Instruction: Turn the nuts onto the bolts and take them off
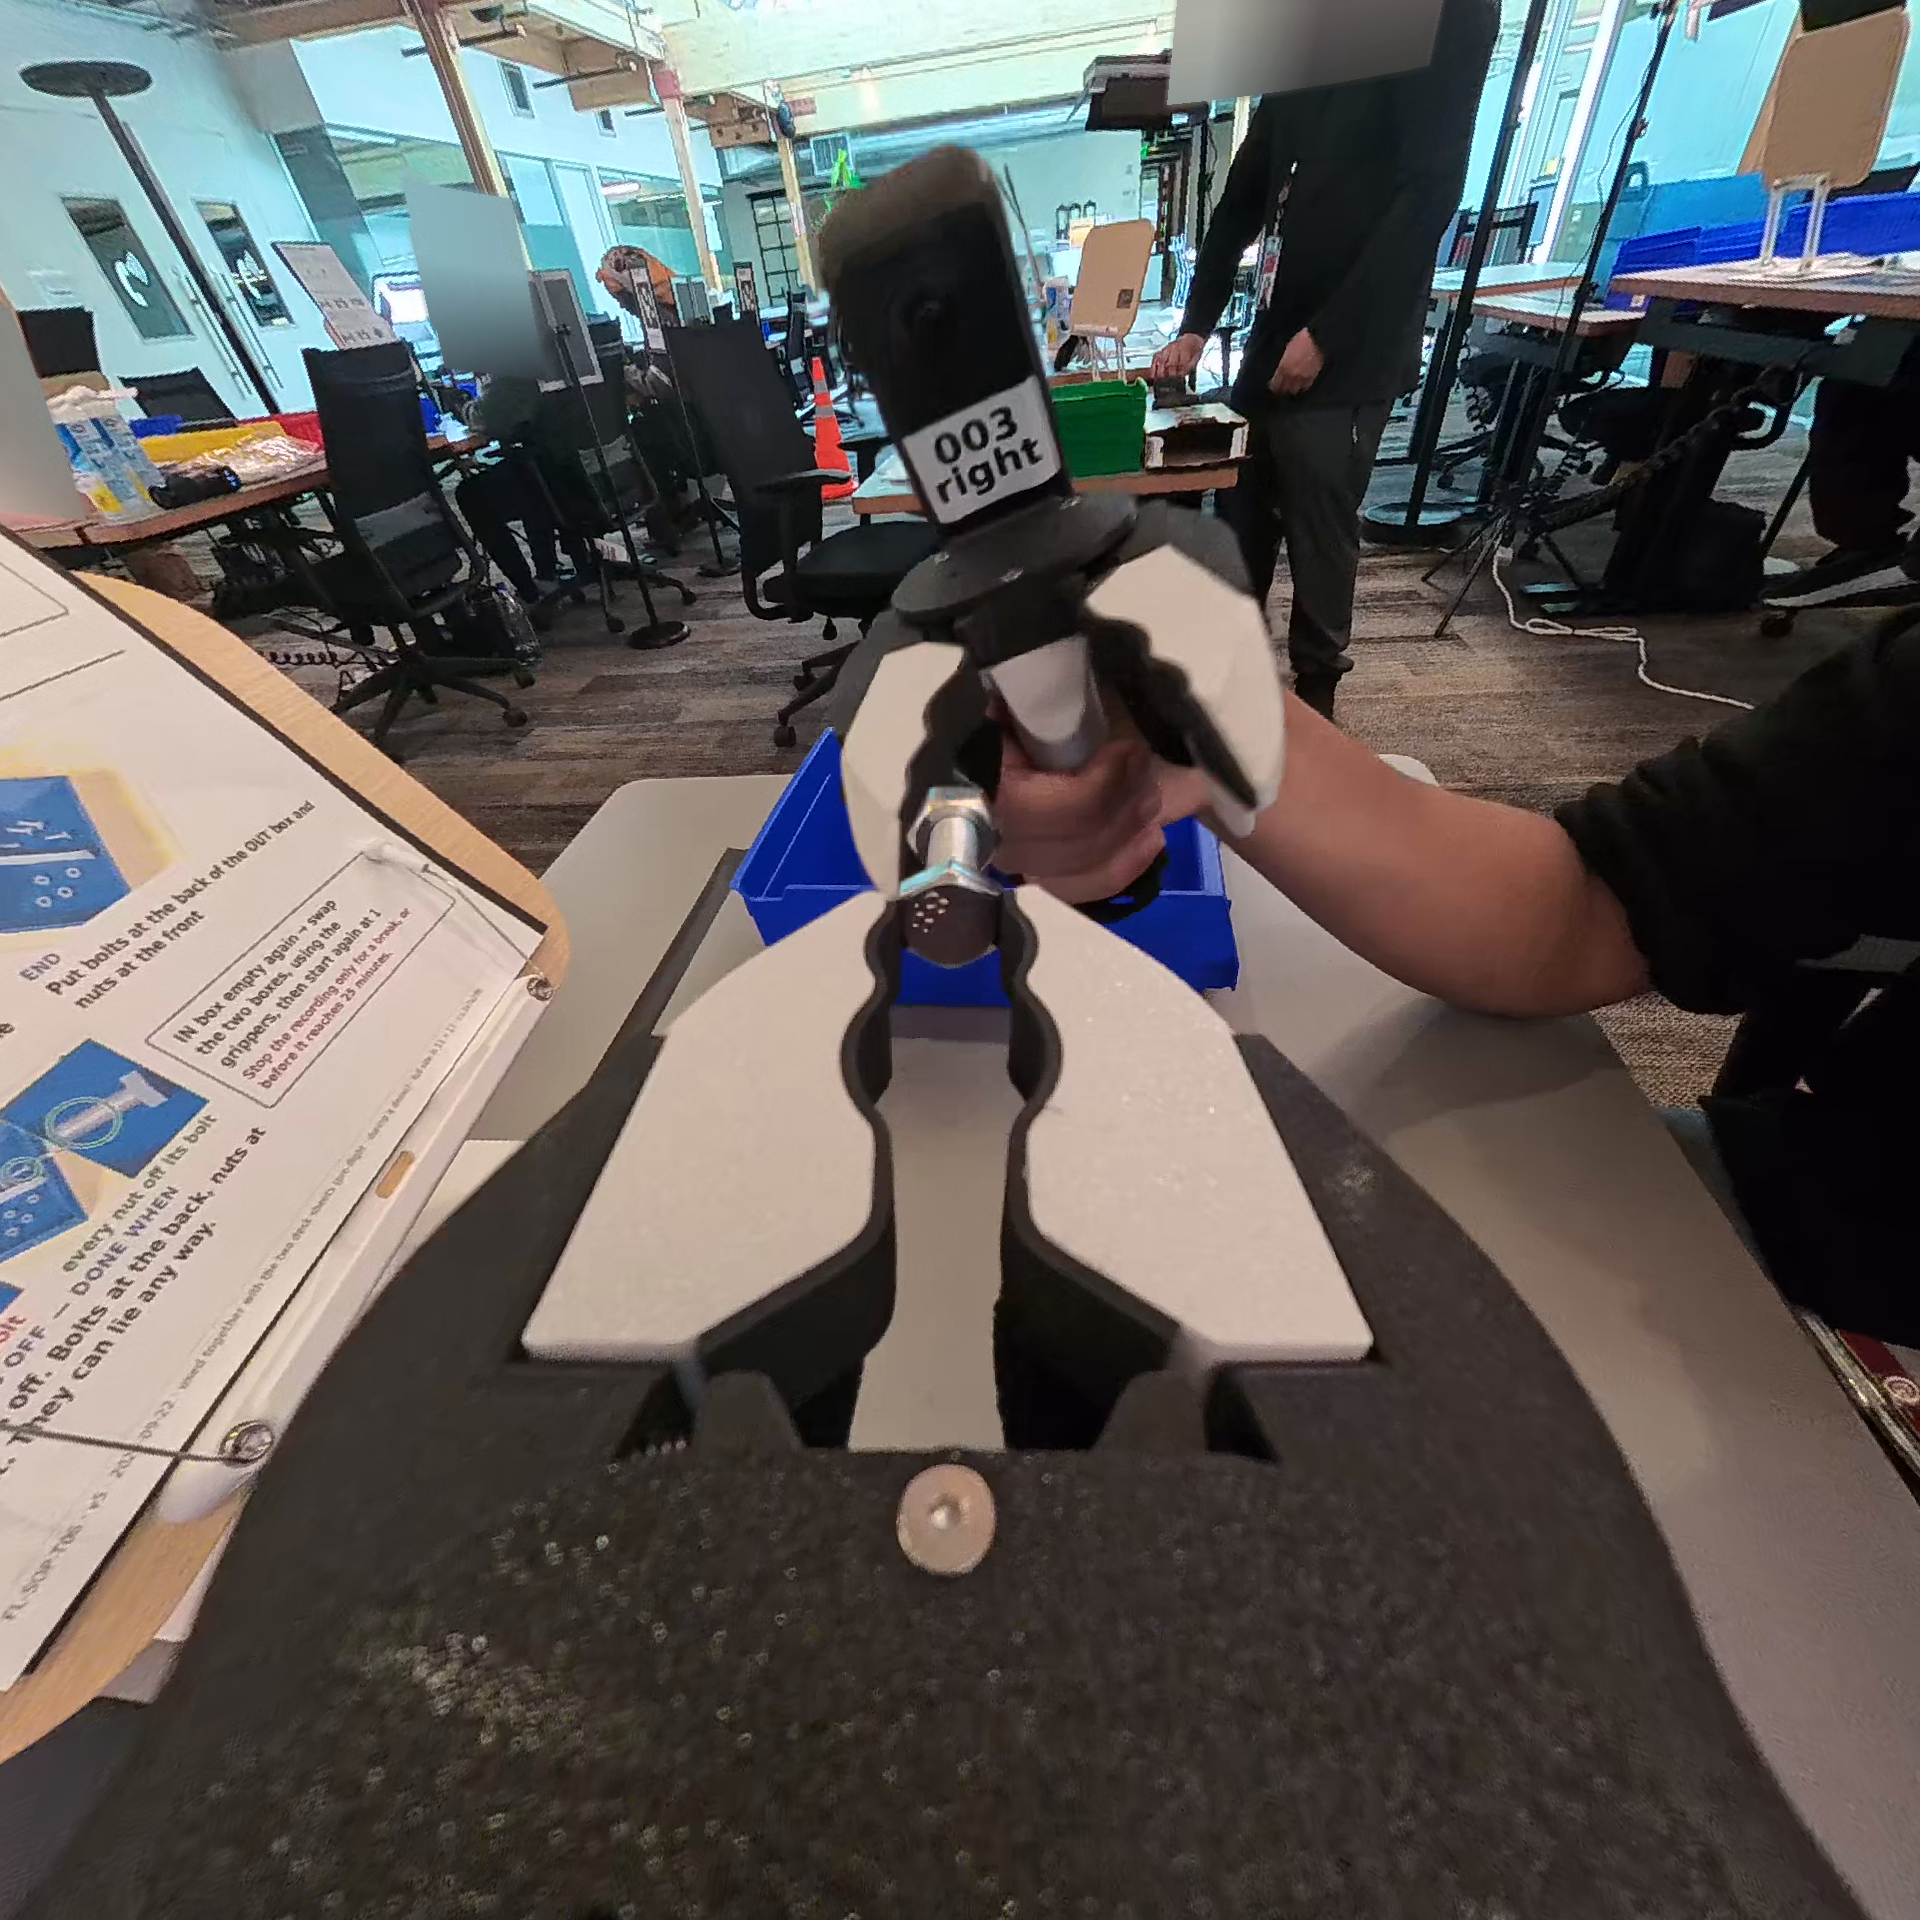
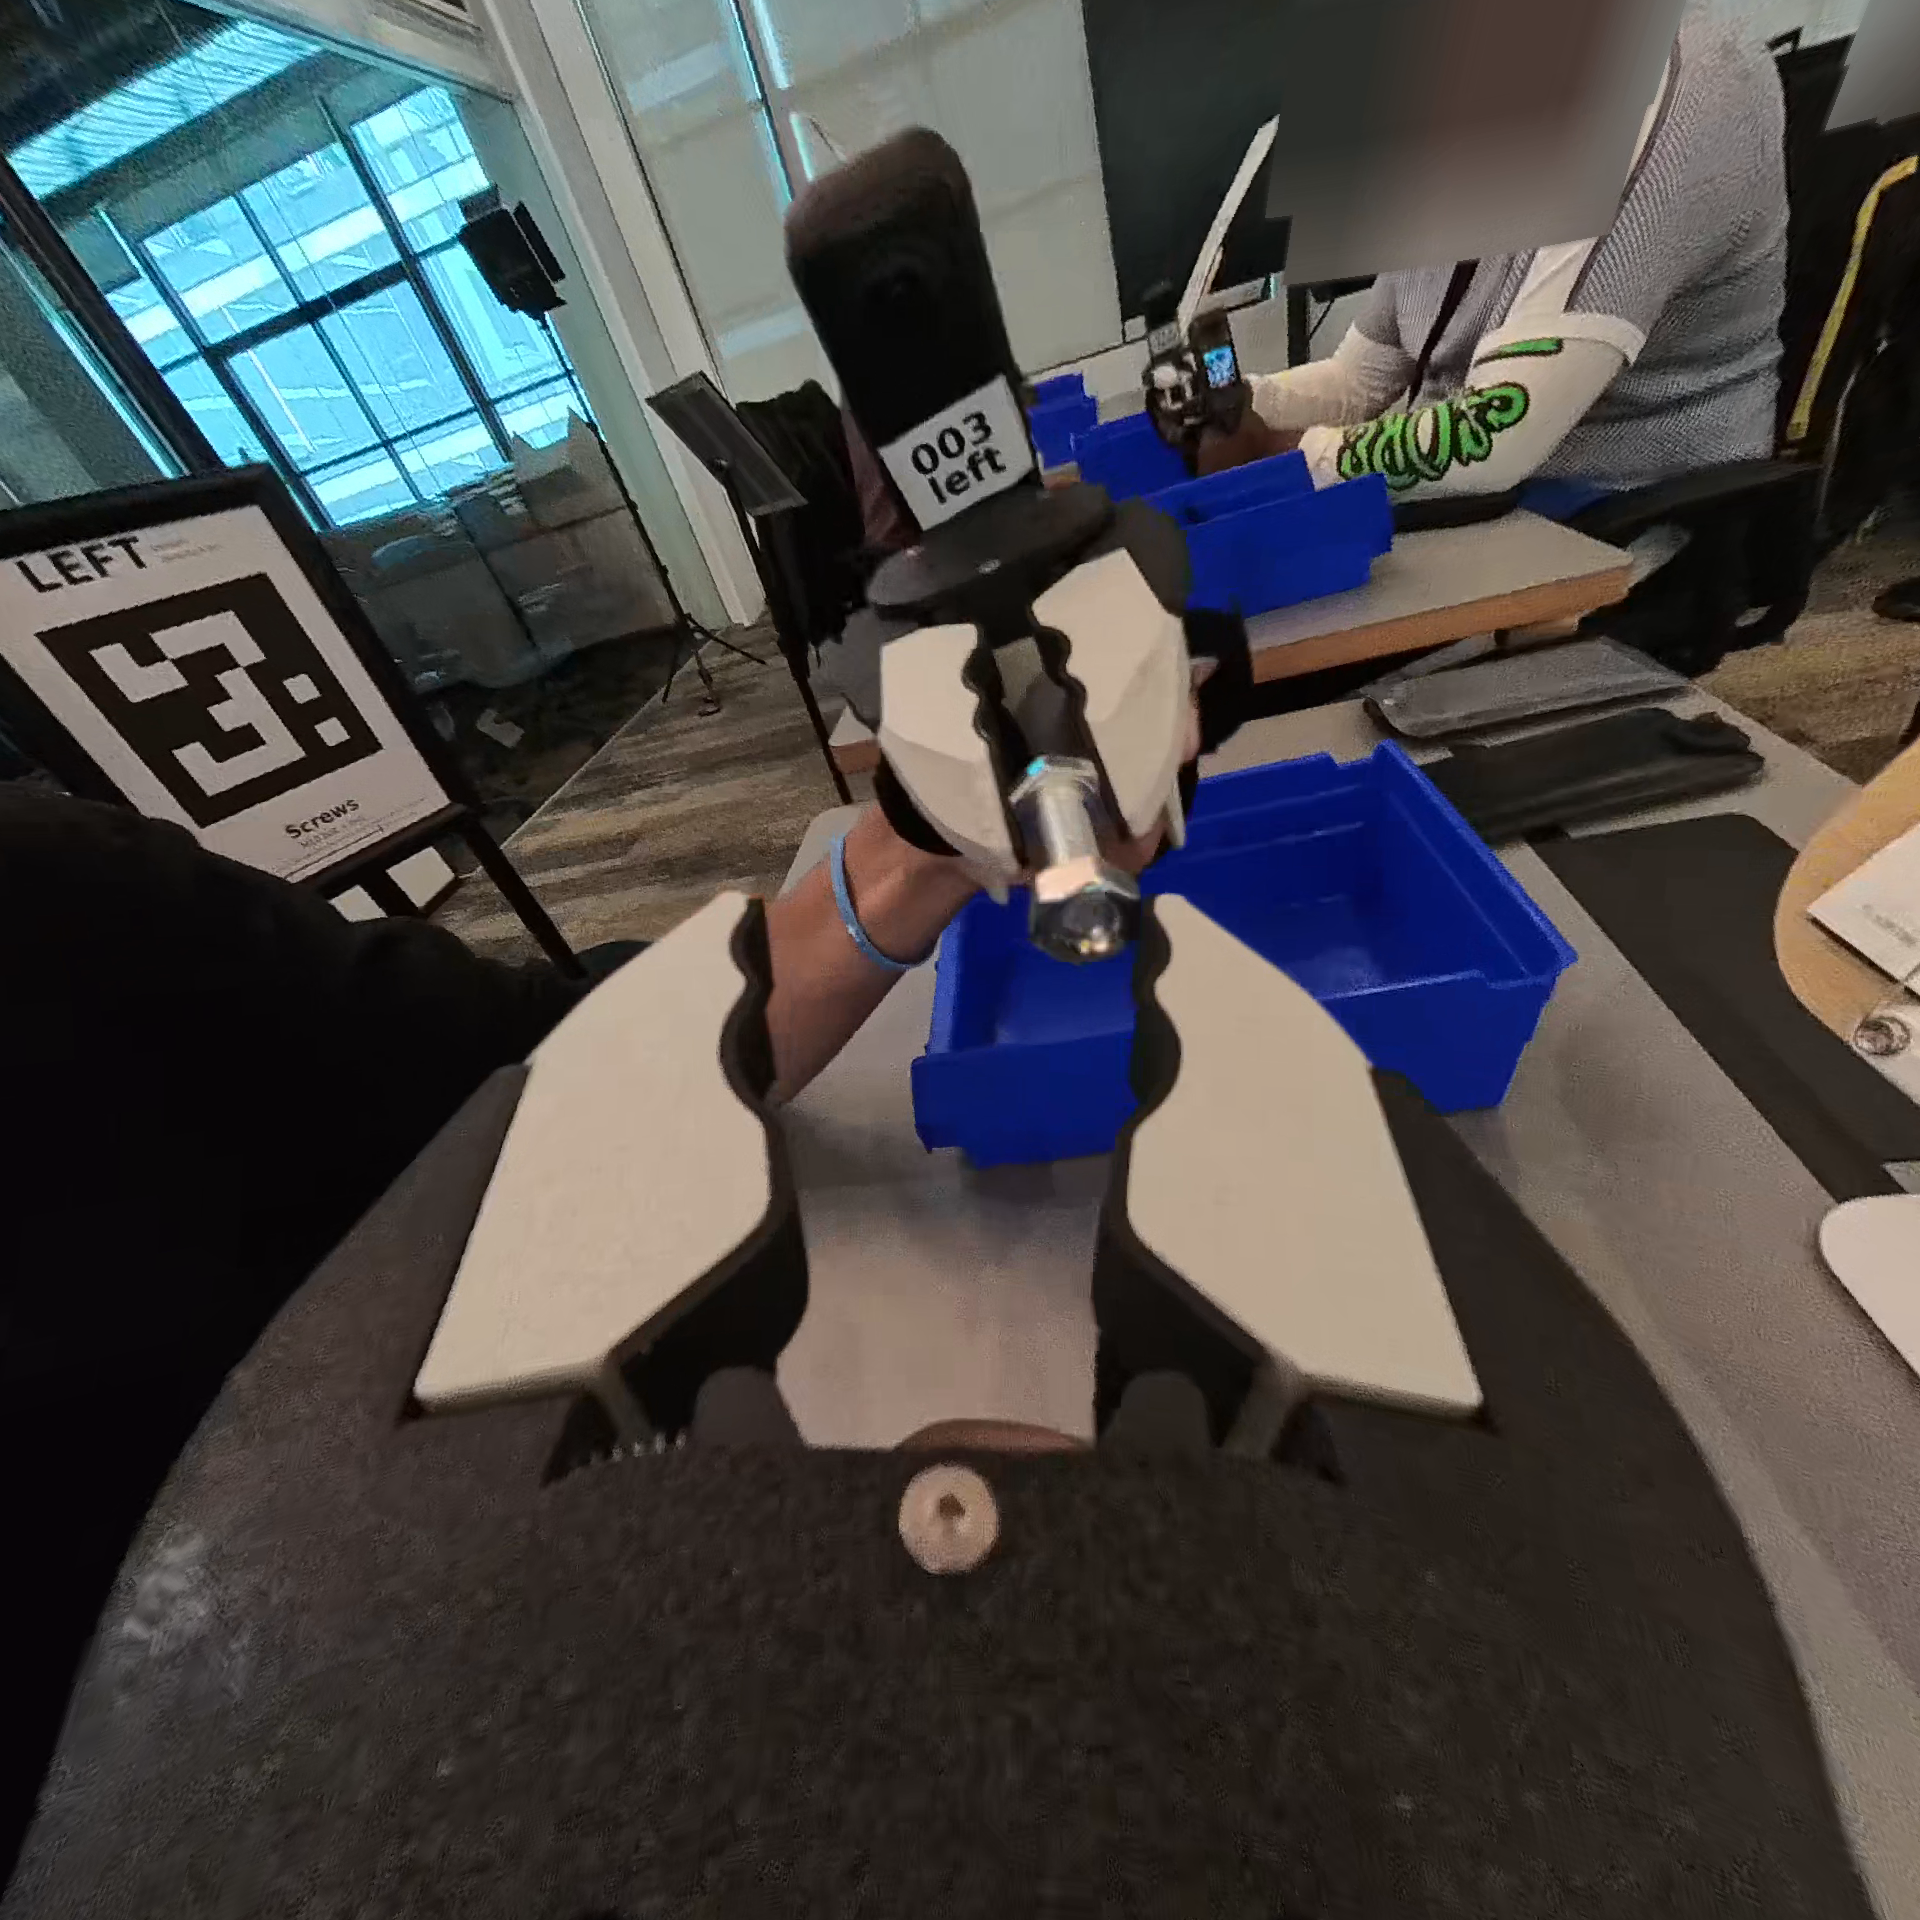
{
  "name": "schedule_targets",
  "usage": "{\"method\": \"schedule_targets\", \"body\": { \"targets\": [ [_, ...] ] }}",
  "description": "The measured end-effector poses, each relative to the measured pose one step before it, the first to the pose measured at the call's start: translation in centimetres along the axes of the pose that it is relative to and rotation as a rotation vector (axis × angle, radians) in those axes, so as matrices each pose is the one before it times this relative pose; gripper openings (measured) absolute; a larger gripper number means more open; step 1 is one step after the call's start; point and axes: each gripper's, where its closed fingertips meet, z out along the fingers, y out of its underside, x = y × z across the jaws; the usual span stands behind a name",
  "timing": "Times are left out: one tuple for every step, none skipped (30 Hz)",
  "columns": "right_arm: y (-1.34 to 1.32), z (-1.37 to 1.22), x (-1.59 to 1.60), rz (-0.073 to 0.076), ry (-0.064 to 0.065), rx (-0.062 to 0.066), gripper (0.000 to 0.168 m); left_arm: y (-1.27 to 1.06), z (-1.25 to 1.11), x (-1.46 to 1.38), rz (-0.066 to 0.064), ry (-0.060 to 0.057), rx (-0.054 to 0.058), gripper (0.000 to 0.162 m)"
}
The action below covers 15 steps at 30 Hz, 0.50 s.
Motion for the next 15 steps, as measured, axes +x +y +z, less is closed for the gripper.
{"method": "schedule_targets", "body": {
  "targets": [
    [-0.326,-0.002,-0.002,-0.0154,0.007,0.0153,0.068,0.031,-0.032,-0.027,-0.003,0.0024,0.0026,0.017],
    [-0.244,-0.077,0.008,-0.0141,0.0094,0.0107,0.068,-0.011,-0.045,-0.036,-0.0041,0.002,0.0038,0.016],
    [-0.266,-0.124,0.03,-0.0057,0.0021,0.0148,0.068,0.036,-0.031,-0.076,-0.0011,-0.0031,-0.0015,0.017],
    [-0.383,-0.195,0.007,-0.0001,-0.0004,0.0262,0.068,0.061,-0.031,-0.078,0.0015,-0.0062,-0.0049,0.017],
    [-0.365,-0.278,0.112,0.0053,0.0028,0.0278,0.068,0.053,-0.033,-0.061,0.0015,-0.0048,-0.005,0.016],
    [-0.093,-0.251,0.237,0.0099,0.0093,0.0128,0.068,-0.056,-0.037,0.059,0.0002,0.0025,0.0023,0.016],
    [0.204,-0.164,0.332,0.0143,0.0117,-0.0095,0.068,-0.151,-0.031,0.111,-0.0001,0.0059,0.0075,0.016],
    [0.415,-0.049,0.26,0.0175,0.005,-0.0226,0.067,-0.17,-0.033,0.059,0.002,0.0007,0.0081,0.016],
    [0.499,0.063,0.141,0.0183,-0.007,-0.0269,0.066,-0.094,-0.01,0.095,0.0017,0.0025,0.0023,0.016],
    [0.416,0.165,0.027,0.0158,-0.0135,-0.0253,0.064,0.005,0.02,0.061,0.0016,0.0013,-0.0035,0.016],
    [0.308,0.209,-0.181,0.0084,-0.0134,-0.0185,0.064,0.043,0.037,-0.002,0.0039,-0.0042,-0.0045,0.016],
    [0.081,0.219,-0.224,-0.0035,-0.0127,-0.0071,0.064,0.065,0.049,-0.003,0.0011,-0.0004,-0.0051,0.017],
    [-0.089,0.152,-0.354,-0.0104,-0.0128,0.0073,0.064,0.087,0.046,-0.013,-0.0016,0.0005,-0.0032,0.016],
    [-0.167,0.158,-0.292,-0.0075,-0.0096,0.0064,0.066,0.092,0.044,-0.07,-0.0012,-0.0017,-0.0026,0.017],
    [-0.193,0.051,-0.108,-0.0053,0.0027,0.0046,0.069,0.039,0.009,0.007,-0.0028,0.0041,0.0014,0.016]
  ]
}}
